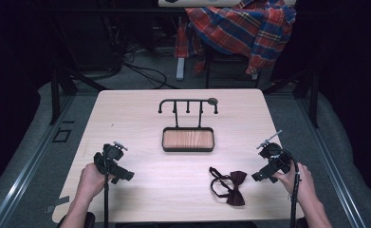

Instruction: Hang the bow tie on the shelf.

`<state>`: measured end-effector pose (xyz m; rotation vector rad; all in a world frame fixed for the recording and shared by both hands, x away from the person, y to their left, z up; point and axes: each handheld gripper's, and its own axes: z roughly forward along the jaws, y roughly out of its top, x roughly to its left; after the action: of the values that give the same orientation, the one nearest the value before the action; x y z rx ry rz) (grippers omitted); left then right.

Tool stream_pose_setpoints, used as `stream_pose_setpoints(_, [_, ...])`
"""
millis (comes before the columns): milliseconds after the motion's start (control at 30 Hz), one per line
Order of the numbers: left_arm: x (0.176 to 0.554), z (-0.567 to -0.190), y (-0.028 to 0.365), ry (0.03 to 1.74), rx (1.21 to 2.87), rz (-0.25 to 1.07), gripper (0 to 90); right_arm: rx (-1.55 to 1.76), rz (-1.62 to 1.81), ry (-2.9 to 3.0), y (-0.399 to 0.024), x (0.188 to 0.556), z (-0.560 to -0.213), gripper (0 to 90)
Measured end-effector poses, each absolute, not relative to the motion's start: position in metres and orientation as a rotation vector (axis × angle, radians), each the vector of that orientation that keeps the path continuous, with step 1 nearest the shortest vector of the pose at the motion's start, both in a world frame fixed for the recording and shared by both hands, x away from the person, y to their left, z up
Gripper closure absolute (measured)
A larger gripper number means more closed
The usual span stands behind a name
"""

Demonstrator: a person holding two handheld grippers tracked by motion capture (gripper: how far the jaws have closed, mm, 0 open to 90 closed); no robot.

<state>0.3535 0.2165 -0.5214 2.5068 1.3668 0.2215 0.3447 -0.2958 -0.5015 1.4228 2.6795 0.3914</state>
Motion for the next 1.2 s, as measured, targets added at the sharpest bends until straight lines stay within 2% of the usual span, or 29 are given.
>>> stream_pose_setpoints(1000, [0.352, -0.52, 0.217, 1.341, 2.503, 0.202, 0.1, 1.038, 0.416, 2.791, -0.24, 0.341, -0.497, 3.0])
stream_pose_setpoints(1067, [0.351, -0.521, 0.216, 1.338, 2.502, 0.2, 0.1, 1.011, 0.398, 2.792, -0.235, 0.342, -0.497, 4.8])
stream_pose_setpoints(1200, [0.352, -0.521, 0.215, 1.333, 2.509, 0.201, 0.2, 0.967, 0.399, 2.814, -0.225, 0.343, -0.502, 15.1])
